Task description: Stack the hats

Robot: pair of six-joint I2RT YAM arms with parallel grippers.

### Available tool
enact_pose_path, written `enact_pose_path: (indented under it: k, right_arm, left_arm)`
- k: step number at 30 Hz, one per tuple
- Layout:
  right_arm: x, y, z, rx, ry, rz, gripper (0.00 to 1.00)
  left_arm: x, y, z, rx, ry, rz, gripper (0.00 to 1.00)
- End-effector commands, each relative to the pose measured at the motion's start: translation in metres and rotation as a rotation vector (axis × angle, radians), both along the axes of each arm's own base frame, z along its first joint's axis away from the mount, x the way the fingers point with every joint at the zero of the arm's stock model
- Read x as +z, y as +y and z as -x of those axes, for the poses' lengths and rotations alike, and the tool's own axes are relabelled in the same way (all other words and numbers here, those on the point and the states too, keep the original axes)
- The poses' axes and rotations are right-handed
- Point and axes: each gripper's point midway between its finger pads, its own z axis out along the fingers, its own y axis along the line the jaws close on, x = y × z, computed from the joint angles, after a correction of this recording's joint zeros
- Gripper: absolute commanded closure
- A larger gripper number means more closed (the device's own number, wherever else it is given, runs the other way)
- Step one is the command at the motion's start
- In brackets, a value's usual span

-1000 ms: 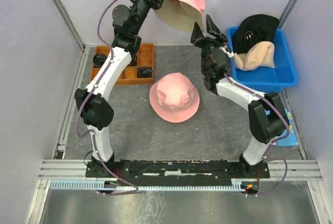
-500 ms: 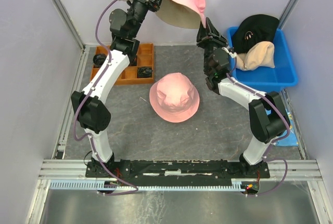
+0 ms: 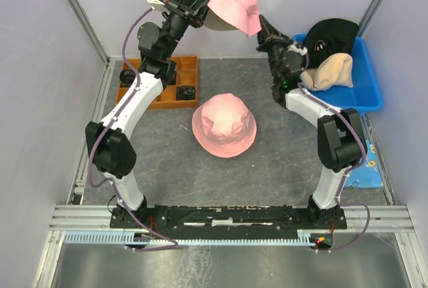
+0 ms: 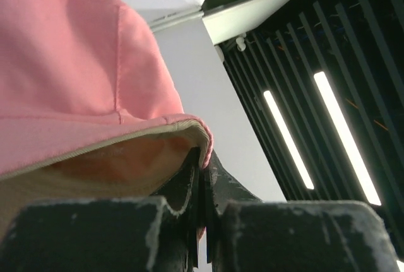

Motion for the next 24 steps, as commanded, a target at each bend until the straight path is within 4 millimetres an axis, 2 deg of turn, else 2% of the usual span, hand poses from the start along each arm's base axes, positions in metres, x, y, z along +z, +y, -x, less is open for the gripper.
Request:
enact_pose_path:
  k: [1,5,9,13,18,24]
  right_arm:
    - [0.087,-0.012,0.027,0.313,-0.211,-0.071,1.00]
    - [0.109,-0.028,0.041,0.384,-0.286,0.025,1.00]
    - [0.119,-0.028,0.063,0.461,-0.341,0.131,1.00]
    - [0.109,-0.014,0.089,0.558,-0.335,0.242,1.00]
    - [0.100,0.003,0.135,0.682,-0.342,0.392,1.00]
    - [0.089,0.004,0.176,0.723,-0.341,0.436,1.00]
  left_arm:
    - [0.010,0.005,0.050,-0.137,-0.103,-0.036,0.97]
    - [-0.018,0.004,0.060,-0.213,-0.115,-0.109,0.97]
    - [-0.039,0.005,0.074,-0.273,-0.145,-0.167,0.97]
    - [-0.055,0.015,0.094,-0.311,-0.179,-0.224,0.97]
    - [-0.082,0.035,0.117,-0.302,-0.200,-0.326,0.97]
    - [-0.099,0.049,0.139,-0.249,-0.241,-0.382,0.97]
